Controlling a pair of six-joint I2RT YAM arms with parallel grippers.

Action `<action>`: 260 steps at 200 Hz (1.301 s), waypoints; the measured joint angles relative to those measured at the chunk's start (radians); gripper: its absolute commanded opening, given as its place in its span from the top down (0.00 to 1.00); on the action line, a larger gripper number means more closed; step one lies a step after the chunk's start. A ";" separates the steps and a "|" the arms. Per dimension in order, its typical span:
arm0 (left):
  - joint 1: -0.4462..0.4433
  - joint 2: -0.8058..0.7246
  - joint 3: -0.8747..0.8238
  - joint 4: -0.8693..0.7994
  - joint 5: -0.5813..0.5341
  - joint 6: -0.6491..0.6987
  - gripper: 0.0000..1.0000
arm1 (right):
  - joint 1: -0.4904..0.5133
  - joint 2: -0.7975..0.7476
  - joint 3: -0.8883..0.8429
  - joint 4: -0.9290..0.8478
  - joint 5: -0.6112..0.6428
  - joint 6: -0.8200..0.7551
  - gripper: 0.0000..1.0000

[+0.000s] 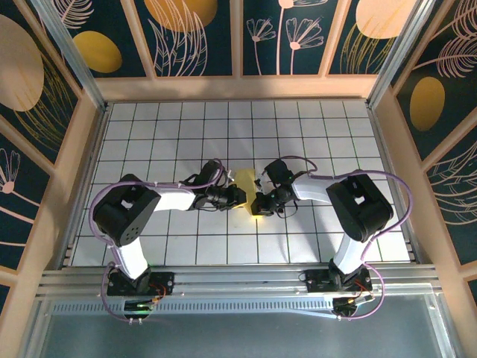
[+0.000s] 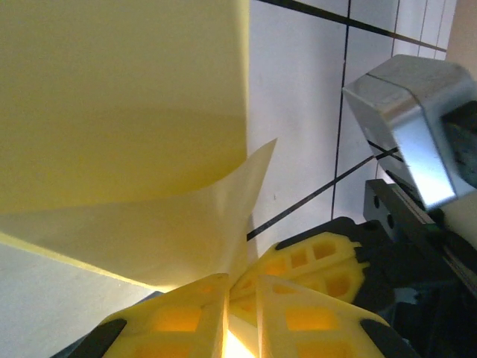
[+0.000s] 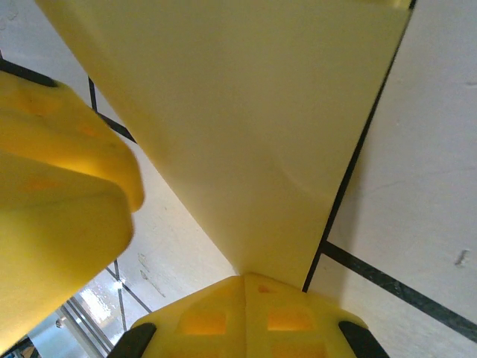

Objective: Fold a paper plane with a square sheet of paper (fold left side to right side)
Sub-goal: Third fold the triangle at the center of the table.

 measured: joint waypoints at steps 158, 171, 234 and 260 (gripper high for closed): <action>0.000 0.068 0.047 -0.035 -0.046 -0.024 0.84 | 0.000 0.005 0.006 -0.011 0.001 -0.013 1.00; 0.000 0.069 0.049 -0.039 -0.048 -0.025 0.84 | 0.000 0.005 0.007 -0.013 0.002 -0.014 1.00; 0.017 0.069 0.041 -0.028 -0.045 -0.054 0.84 | 0.000 0.011 0.018 -0.029 0.002 -0.015 1.00; 0.037 0.069 0.035 -0.023 -0.036 -0.061 0.84 | 0.000 0.015 0.025 -0.039 0.002 -0.015 1.00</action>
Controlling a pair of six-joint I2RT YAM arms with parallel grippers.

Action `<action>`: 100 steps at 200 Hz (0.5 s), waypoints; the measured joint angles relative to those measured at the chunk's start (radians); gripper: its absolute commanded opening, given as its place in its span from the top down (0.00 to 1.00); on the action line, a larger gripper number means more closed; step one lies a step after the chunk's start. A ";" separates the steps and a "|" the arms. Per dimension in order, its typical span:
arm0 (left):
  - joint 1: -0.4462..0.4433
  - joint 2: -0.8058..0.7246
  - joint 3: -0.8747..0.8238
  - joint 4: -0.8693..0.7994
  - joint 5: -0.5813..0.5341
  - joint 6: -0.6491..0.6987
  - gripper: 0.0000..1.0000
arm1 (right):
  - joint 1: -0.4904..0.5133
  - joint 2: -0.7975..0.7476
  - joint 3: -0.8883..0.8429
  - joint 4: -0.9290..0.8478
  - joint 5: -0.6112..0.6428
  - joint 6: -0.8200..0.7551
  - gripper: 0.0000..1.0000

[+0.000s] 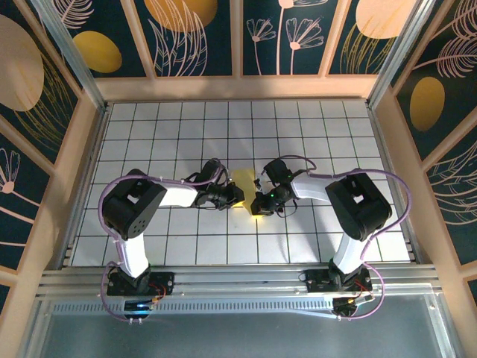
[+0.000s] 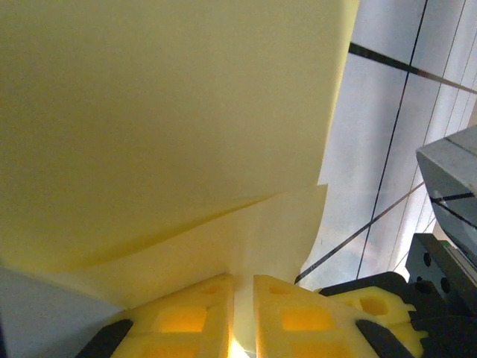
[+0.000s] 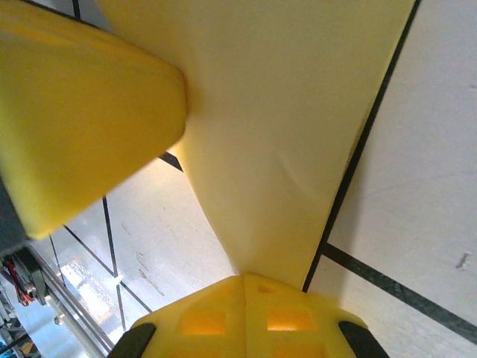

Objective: Fold a paper plane with a square sheet of paper (fold left side to right side)
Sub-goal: Third fold the triangle at the center of the table.

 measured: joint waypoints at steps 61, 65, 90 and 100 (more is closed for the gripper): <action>0.093 0.005 0.002 -0.003 0.017 0.026 0.85 | 0.000 0.003 0.004 -0.007 0.000 0.000 1.00; 0.098 0.006 0.003 -0.005 0.017 0.030 0.85 | 0.000 0.003 0.005 -0.007 0.000 0.000 1.00; 0.130 0.012 0.020 -0.028 0.015 0.064 0.85 | 0.001 0.003 0.005 -0.007 0.001 0.000 1.00; 0.138 0.015 0.026 -0.034 0.016 0.075 0.85 | 0.001 0.003 0.005 -0.007 0.000 0.000 1.00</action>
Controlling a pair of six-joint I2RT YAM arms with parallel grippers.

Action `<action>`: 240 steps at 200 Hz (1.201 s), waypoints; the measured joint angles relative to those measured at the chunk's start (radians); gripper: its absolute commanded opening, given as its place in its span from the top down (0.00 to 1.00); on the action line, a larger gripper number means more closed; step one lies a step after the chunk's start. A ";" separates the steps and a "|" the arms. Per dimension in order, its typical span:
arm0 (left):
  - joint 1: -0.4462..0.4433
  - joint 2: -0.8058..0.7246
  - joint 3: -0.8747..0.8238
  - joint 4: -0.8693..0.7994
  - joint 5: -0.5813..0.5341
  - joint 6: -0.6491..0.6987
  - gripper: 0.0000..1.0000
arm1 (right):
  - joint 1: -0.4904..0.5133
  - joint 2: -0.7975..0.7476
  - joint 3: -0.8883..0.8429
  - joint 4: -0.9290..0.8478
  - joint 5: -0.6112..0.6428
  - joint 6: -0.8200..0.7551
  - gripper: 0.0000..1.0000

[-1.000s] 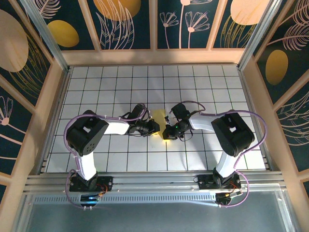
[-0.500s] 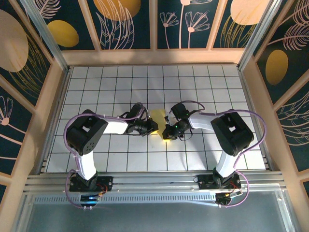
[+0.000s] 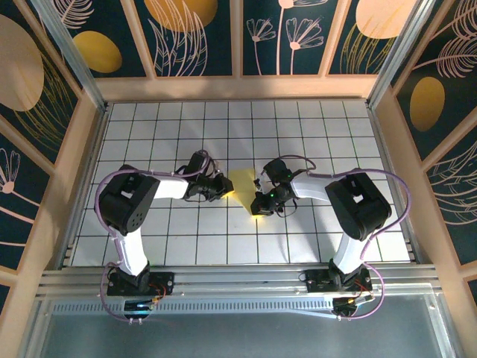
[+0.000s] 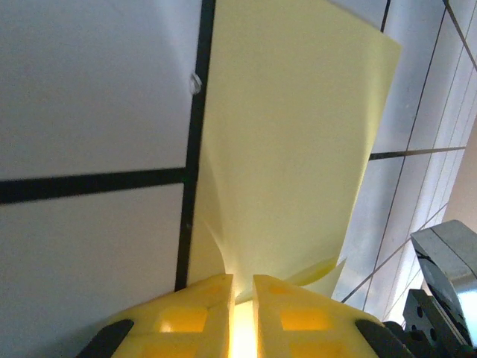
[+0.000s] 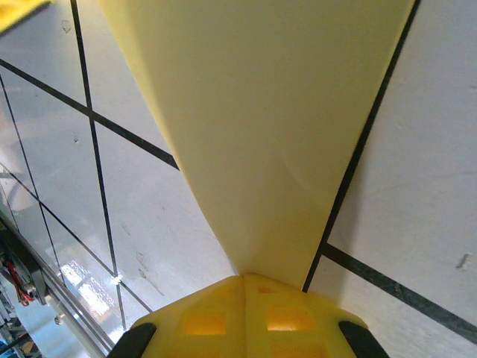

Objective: Fold a paper plane with a square sheet of paper (fold left side to right side)
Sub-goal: Third fold the triangle at the center of the table.

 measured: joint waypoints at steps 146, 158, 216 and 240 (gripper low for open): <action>-0.091 -0.199 -0.024 -0.098 -0.123 0.162 0.83 | 0.002 0.000 0.002 0.000 0.000 0.000 1.00; -0.111 -0.183 -0.028 -0.097 -0.101 0.155 0.83 | 0.002 0.000 0.002 0.000 0.000 0.000 1.00; -0.117 -0.073 0.010 -0.109 -0.068 0.156 0.83 | 0.002 0.000 0.002 0.000 0.000 0.000 1.00; -0.117 -0.055 0.037 -0.116 -0.069 0.159 0.83 | 0.002 0.000 0.002 0.000 0.001 0.000 1.00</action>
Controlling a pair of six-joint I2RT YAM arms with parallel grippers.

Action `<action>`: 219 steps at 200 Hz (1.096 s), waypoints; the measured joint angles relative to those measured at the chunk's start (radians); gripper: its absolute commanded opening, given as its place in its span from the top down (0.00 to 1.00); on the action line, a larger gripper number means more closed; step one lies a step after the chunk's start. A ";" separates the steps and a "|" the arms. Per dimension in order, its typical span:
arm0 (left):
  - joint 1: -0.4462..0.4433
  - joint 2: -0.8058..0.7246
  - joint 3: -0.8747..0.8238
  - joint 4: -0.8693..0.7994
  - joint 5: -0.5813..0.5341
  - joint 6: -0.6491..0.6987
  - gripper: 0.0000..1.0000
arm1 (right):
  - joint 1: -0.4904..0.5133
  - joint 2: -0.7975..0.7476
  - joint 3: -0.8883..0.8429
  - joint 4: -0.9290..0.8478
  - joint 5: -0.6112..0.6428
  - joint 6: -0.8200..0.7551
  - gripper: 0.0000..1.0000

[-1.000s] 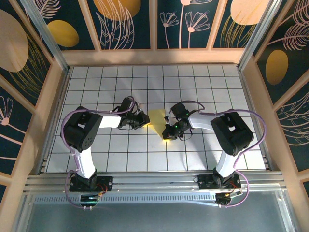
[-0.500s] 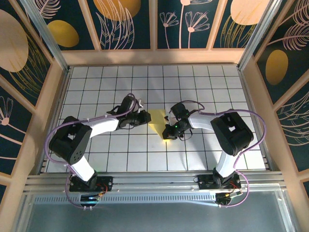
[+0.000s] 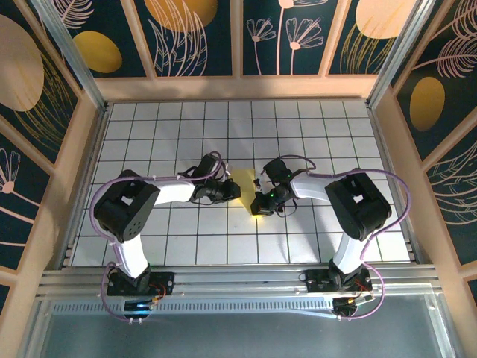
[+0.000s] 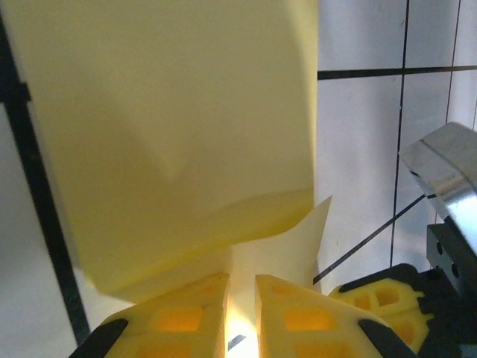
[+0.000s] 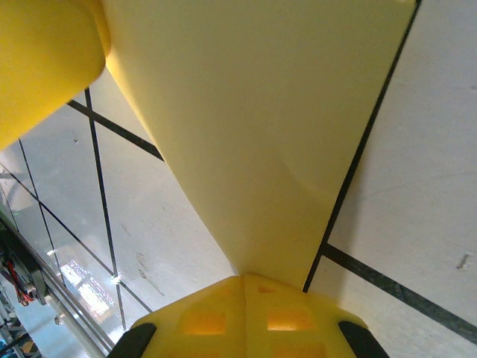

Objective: Fold a paper plane with a square sheet of paper (fold left side to right side)
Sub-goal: Third fold the triangle at the center of the table.

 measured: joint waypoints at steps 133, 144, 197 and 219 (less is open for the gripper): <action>0.001 0.047 0.051 -0.085 -0.019 0.000 0.86 | 0.006 0.002 0.018 -0.020 0.002 0.025 1.00; 0.001 0.047 0.053 -0.089 -0.025 0.000 0.87 | 0.008 0.001 0.023 -0.028 0.004 0.030 1.00; 0.001 0.047 0.053 -0.092 -0.031 0.000 0.89 | 0.013 -0.052 0.042 -0.041 -0.006 0.075 1.00; 0.001 0.047 0.053 -0.092 -0.032 0.000 0.89 | 0.029 -0.055 0.054 -0.024 -0.013 0.098 1.00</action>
